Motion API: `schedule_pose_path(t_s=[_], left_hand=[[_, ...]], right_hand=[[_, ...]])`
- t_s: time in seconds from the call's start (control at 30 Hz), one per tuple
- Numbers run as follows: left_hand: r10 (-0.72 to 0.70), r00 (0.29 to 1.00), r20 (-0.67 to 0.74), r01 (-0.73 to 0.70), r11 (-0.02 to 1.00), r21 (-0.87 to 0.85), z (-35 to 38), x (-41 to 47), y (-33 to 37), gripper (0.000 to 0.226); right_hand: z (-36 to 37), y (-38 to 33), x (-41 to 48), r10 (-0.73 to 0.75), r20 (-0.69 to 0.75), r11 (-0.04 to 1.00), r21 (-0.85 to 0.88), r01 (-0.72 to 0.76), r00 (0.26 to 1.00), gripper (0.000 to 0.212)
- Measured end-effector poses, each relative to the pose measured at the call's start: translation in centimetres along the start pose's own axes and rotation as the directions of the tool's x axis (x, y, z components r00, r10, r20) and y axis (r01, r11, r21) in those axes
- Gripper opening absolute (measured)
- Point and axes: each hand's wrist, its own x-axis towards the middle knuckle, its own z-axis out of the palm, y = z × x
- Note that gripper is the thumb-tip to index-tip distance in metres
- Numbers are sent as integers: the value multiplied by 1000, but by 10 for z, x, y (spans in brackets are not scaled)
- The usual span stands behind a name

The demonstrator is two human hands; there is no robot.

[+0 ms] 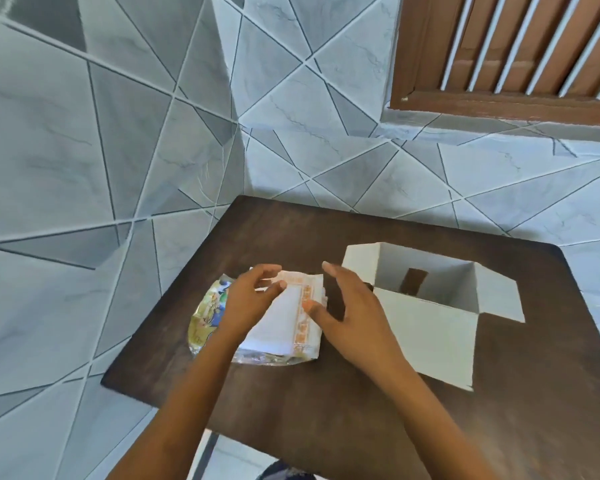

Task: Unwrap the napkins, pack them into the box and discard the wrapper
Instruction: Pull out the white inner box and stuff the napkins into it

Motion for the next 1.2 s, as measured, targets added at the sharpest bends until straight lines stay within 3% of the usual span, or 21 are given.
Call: schedule_pose_path(t_s=[0.07,0.13,0.23,0.37,0.43,0.53,0.77,0.97,1.07,1.2], left_hand=[[-96,992,-85,97,995,8,-18,4,-18,25],[-199,975,-99,202,979,22,-29,10,-35,26],[-339,940,-27,340,939,47,-34,24,-60,28],[-548,823,146,564,820,-98,-30,38,-84,26],[-585,777,233,621,772,-133,-28,45,-96,23],[-573,766,291,630,760,-162,-23,55,-104,22],[-587,747,313,649,747,-146,-13,69,-104,21],[-525,711,468,666,715,-211,-13,72,-105,30],[-449,753,481,601,766,-227,-12,71,-106,30],[-369,875,312,411,908,-78,-9,73,-106,41]], right_hand=[[22,4,10,5,55,994,112,-11,998,55],[38,17,19,114,101,961,239,-136,988,52],[52,33,32,333,231,777,482,-405,914,48],[68,54,51,519,262,641,510,-574,813,58],[83,66,60,574,282,580,522,-625,768,58],[104,80,70,621,277,514,562,-648,733,49],[125,89,77,644,227,467,640,-610,731,45],[125,96,78,639,233,447,663,-601,733,38],[125,96,78,637,245,447,655,-609,731,39],[127,97,77,637,226,454,662,-596,737,39]])
